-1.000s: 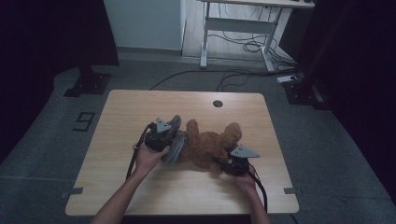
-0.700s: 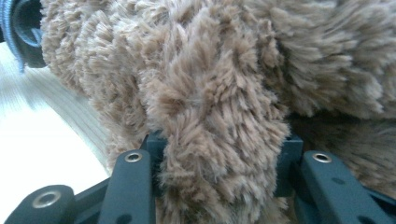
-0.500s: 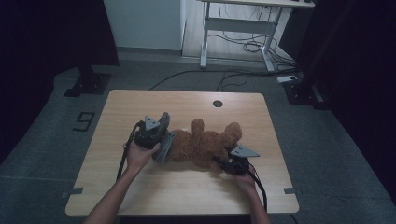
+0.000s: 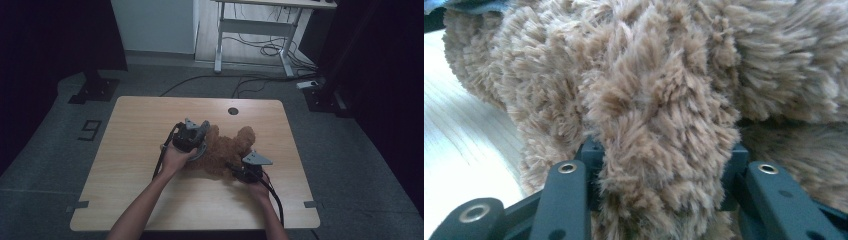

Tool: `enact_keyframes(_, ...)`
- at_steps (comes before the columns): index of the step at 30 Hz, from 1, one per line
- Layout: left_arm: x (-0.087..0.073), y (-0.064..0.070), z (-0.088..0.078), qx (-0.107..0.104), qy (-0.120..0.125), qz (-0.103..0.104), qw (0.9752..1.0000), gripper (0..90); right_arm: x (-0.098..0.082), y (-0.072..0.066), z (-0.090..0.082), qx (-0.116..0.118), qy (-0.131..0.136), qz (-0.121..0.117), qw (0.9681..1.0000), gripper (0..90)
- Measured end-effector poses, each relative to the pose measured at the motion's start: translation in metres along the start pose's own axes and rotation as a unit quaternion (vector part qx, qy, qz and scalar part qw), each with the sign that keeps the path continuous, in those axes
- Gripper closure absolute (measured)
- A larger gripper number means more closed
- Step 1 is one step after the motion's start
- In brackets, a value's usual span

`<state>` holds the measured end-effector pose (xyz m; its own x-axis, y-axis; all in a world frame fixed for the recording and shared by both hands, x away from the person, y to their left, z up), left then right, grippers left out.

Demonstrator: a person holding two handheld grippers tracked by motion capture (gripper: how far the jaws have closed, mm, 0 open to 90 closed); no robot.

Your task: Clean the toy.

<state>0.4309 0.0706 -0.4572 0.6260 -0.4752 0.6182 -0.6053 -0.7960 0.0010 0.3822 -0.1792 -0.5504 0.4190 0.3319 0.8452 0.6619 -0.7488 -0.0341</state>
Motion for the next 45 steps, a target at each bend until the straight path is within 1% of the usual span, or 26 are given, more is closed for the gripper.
enact_keyframes(3,-0.010,0.003,-0.005,-0.004,-0.001,0.008,1.0000,78.0,0.000,-0.002,-0.003,0.006,-0.005,0.000,1.0000,46.1)
enact_keyframes(5,-0.017,0.006,-0.009,-0.008,0.004,0.011,0.9999,78.1,-0.001,-0.003,-0.008,0.016,-0.009,-0.002,0.9998,39.0)
enact_keyframes(7,-0.024,0.008,-0.012,-0.012,0.010,0.013,0.9998,78.2,-0.001,-0.003,-0.015,0.028,-0.014,0.007,0.9995,33.3)
enact_keyframes(8,-0.028,0.009,-0.014,-0.014,0.015,0.013,0.9997,78.3,-0.002,-0.002,-0.019,0.033,-0.014,0.011,0.9993,32.6)
enact_keyframes(9,-0.032,0.009,-0.015,-0.017,0.020,0.012,0.9996,78.3,-0.003,-0.001,-0.023,0.037,-0.006,0.014,0.9992,32.4)
enact_keyframes(12,-0.042,0.010,-0.019,-0.034,0.034,0.010,0.9988,78.4,-0.002,0.004,-0.039,0.046,0.012,0.035,0.9983,25.6)
enact_keyframes(15,-0.052,0.014,-0.024,-0.045,0.045,0.016,0.9979,78.3,0.003,0.011,-0.056,0.039,0.034,0.052,0.9973,20.5)
enact_keyframes(17,-0.058,0.019,-0.026,-0.049,0.048,0.022,0.9974,78.3,0.010,0.015,-0.068,0.028,0.046,0.055,0.9971,16.1)
enact_keyframes(18,-0.062,0.022,-0.027,-0.048,0.048,0.030,0.9973,78.3,0.015,0.016,-0.074,0.020,0.050,0.054,0.9971,14.6)
enact_keyframes(19,-0.063,0.024,-0.028,-0.047,0.048,0.033,0.9972,78.4,0.022,0.017,-0.081,0.017,0.060,0.055,0.9966,14.2)
enact_keyframes(21,-0.067,0.028,-0.029,-0.048,0.047,0.039,0.9970,78.4,0.031,0.016,-0.089,0.025,0.072,0.052,0.9958,14.1)
enact_keyframes(22,-0.070,0.031,-0.029,-0.051,0.047,0.040,0.9968,78.4,0.036,0.014,-0.092,0.028,0.072,0.046,0.9960,14.1)
enact_keyframes(23,-0.072,0.033,-0.028,-0.055,0.044,0.044,0.9965,78.4,0.040,0.012,-0.092,0.032,0.066,0.038,0.9966,14.4)
enact_keyframes(25,-0.077,0.038,-0.027,-0.069,0.039,0.049,0.9957,78.5,0.044,0.006,-0.088,0.042,0.038,0.018,0.9982,17.4)
enact_keyframes(26,-0.080,0.040,-0.026,-0.074,0.036,0.053,0.9953,78.5,0.043,0.002,-0.084,0.042,0.022,0.008,0.9988,18.1)
enact_keyframes(27,-0.083,0.043,-0.025,-0.077,0.033,0.058,0.9948,78.6,0.041,0.000,-0.080,0.037,0.008,0.000,0.9993,19.5)
enact_keyframes(29,-0.088,0.046,-0.025,-0.074,0.035,0.063,0.9946,78.6,0.034,-0.004,-0.071,0.045,-0.019,-0.009,0.9988,21.4)
enact_keyframes(31,-0.091,0.046,-0.025,-0.079,0.032,0.063,0.9944,78.7,0.025,-0.005,-0.065,0.067,-0.034,-0.005,0.9972,25.5)
enact_keyframes(32,-0.091,0.046,-0.025,-0.081,0.031,0.063,0.9942,78.8,0.022,-0.006,-0.064,0.077,-0.037,-0.005,0.9963,29.3)
enact_keyframes(33,-0.091,0.046,-0.024,-0.081,0.030,0.065,0.9941,78.8,0.019,-0.006,-0.063,0.083,-0.038,-0.005,0.9958,32.3)
enact_keyframes(34,-0.091,0.046,-0.024,-0.081,0.029,0.065,0.9942,78.8,0.016,-0.007,-0.062,0.086,-0.039,-0.001,0.9956,35.6)
enact_keyframes(36,-0.090,0.046,-0.022,-0.080,0.024,0.065,0.9943,78.8,0.012,-0.009,-0.059,0.090,-0.048,0.000,0.9948,41.6)
enact_keyframes(40,-0.090,0.046,-0.016,-0.074,0.021,0.065,0.9949,78.9,0.004,-0.014,-0.052,0.101,-0.053,0.009,0.9934,46.8)
enact_keyframes(42,-0.088,0.044,-0.015,-0.075,0.022,0.061,0.9951,79.0,0.002,-0.015,-0.050,0.100,-0.050,0.009,0.9937,47.8)
enact_keyframes(43,-0.087,0.043,-0.014,-0.074,0.023,0.058,0.9953,79.0,0.002,-0.014,-0.049,0.096,-0.046,0.011,0.9943,48.4)
enact_keyframes(45,-0.081,0.041,-0.010,-0.066,0.023,0.055,0.9960,79.0,0.003,-0.012,-0.045,0.081,-0.038,0.012,0.9959,49.5)
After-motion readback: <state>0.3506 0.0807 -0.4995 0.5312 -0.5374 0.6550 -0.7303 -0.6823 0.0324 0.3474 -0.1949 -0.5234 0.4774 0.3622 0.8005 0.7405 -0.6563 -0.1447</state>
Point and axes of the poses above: each handheld gripper's, and its own axes: z roughly forward along the jaws, x roughly out of its top, y roughly to its right, the point moved 1 cm from there along z, roughly forward along the jaws, and after that the axes turned 10 degrees about -y, right-handed, at the moved point
